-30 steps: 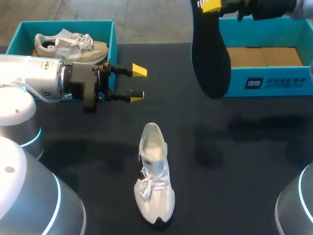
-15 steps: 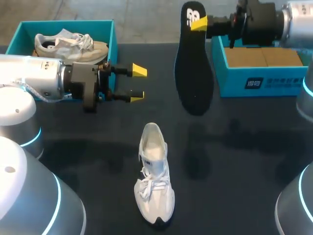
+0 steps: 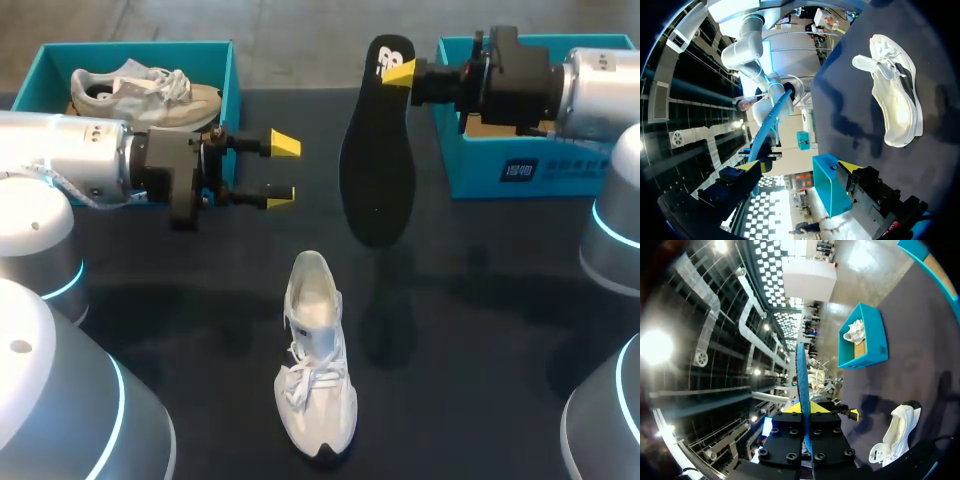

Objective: Take the shoe out of the shoebox, open the shoe tongue, remove and reinsert the insole, then place the shoe into the shoebox

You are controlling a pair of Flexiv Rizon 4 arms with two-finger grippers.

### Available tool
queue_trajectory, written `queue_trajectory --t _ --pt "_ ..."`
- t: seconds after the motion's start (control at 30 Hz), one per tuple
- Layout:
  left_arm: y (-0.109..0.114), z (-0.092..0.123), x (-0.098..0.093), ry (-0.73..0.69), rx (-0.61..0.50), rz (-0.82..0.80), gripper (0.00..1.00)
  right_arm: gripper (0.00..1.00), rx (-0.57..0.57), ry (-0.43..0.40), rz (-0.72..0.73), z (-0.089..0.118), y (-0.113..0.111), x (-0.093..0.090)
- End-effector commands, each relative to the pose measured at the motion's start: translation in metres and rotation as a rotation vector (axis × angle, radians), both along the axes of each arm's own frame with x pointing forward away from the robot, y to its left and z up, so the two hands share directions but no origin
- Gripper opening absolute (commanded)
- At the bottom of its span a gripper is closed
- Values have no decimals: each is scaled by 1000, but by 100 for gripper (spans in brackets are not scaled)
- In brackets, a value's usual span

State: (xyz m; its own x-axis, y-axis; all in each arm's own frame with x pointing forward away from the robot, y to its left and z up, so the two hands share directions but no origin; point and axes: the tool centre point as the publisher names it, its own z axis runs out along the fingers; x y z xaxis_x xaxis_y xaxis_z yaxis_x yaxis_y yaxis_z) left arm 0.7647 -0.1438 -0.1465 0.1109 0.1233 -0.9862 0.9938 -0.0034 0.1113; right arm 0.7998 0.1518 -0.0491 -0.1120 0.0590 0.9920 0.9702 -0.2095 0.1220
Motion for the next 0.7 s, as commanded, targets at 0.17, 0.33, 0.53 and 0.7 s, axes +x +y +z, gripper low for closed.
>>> queue_trajectory --t 0.17,0.33,0.53,0.7 --pt "-2 -1 1 -2 -1 1 100 0 -2 25 25 1 14 17" --pt "-2 -1 1 -2 -1 1 100 0 6 94 38 -1 20 34" --pt "-2 -1 1 -2 -1 1 100 0 -1 146 53 -12 25 44" --pt "-2 -1 1 -2 -1 1 100 0 2 194 70 -23 27 50"
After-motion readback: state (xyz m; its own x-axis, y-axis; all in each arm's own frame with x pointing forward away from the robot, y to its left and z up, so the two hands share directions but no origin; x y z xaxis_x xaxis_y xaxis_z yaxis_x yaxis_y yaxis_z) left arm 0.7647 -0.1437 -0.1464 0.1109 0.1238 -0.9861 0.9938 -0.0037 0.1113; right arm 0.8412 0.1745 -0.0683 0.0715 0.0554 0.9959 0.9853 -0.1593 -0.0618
